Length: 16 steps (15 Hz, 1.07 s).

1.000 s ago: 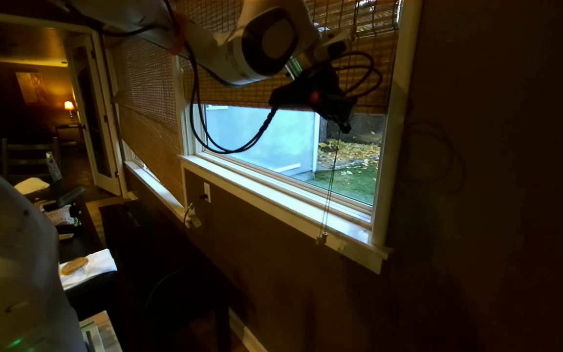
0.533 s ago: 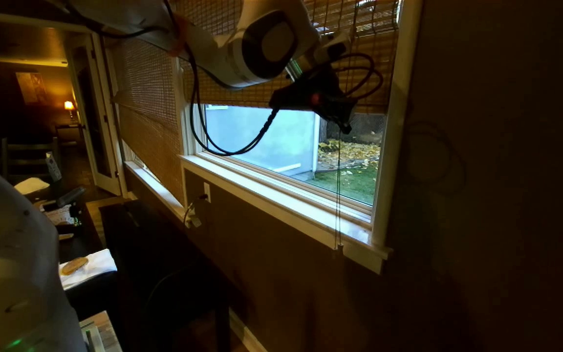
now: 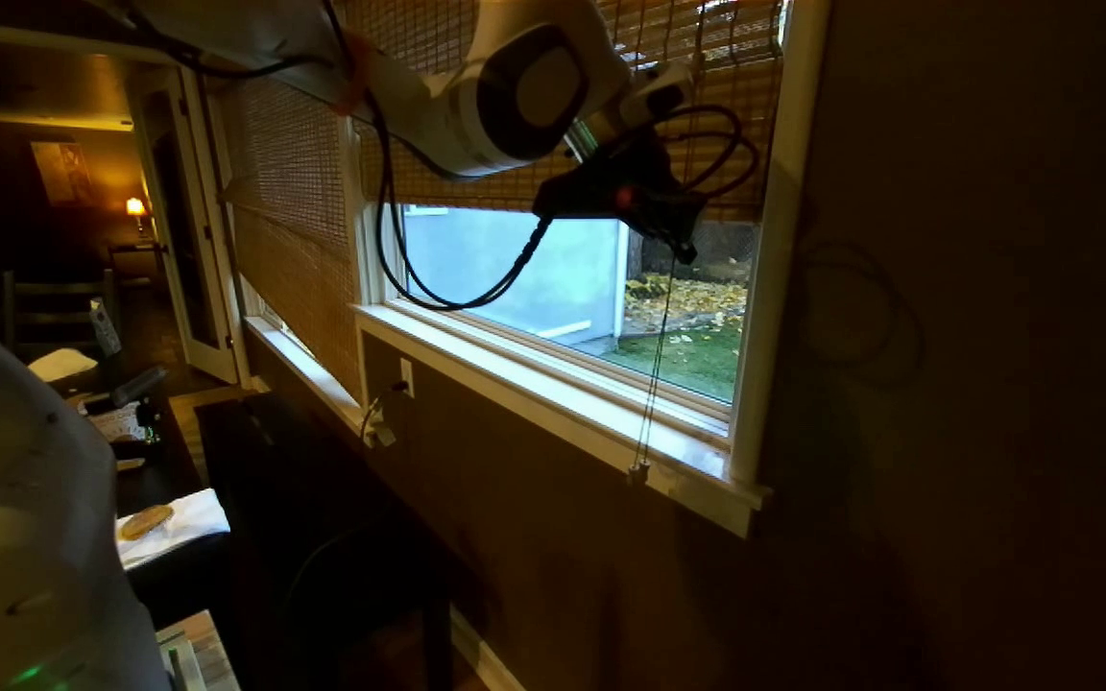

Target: Pull the blind pull cord

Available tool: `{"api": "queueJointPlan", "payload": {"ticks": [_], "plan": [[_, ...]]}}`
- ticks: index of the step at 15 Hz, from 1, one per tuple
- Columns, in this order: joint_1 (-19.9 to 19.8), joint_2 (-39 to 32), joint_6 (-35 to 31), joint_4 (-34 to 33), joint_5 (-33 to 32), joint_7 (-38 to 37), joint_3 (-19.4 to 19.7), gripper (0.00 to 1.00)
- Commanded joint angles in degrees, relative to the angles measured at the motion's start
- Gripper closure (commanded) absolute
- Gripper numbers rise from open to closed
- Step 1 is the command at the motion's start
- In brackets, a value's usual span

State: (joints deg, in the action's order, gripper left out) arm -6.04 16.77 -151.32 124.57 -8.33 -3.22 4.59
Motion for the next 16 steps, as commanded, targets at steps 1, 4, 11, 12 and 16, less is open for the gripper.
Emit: {"api": "queueJointPlan", "payload": {"ticks": [1,4,11,12,16], "plan": [[-1.82,-0.53,0.87,6.95,-1.4,-0.06,-0.05,1.0],[-2.2,-0.5,0.15,7.27,-1.66,-0.12,-0.13,1.0],[-0.53,-0.97,-2.24,7.99,0.84,1.95,0.37,1.0],[-0.28,-0.95,-2.52,8.15,0.94,2.01,0.25,1.0],[0.31,-1.06,-3.89,8.8,0.74,1.7,-0.57,1.0]]}}
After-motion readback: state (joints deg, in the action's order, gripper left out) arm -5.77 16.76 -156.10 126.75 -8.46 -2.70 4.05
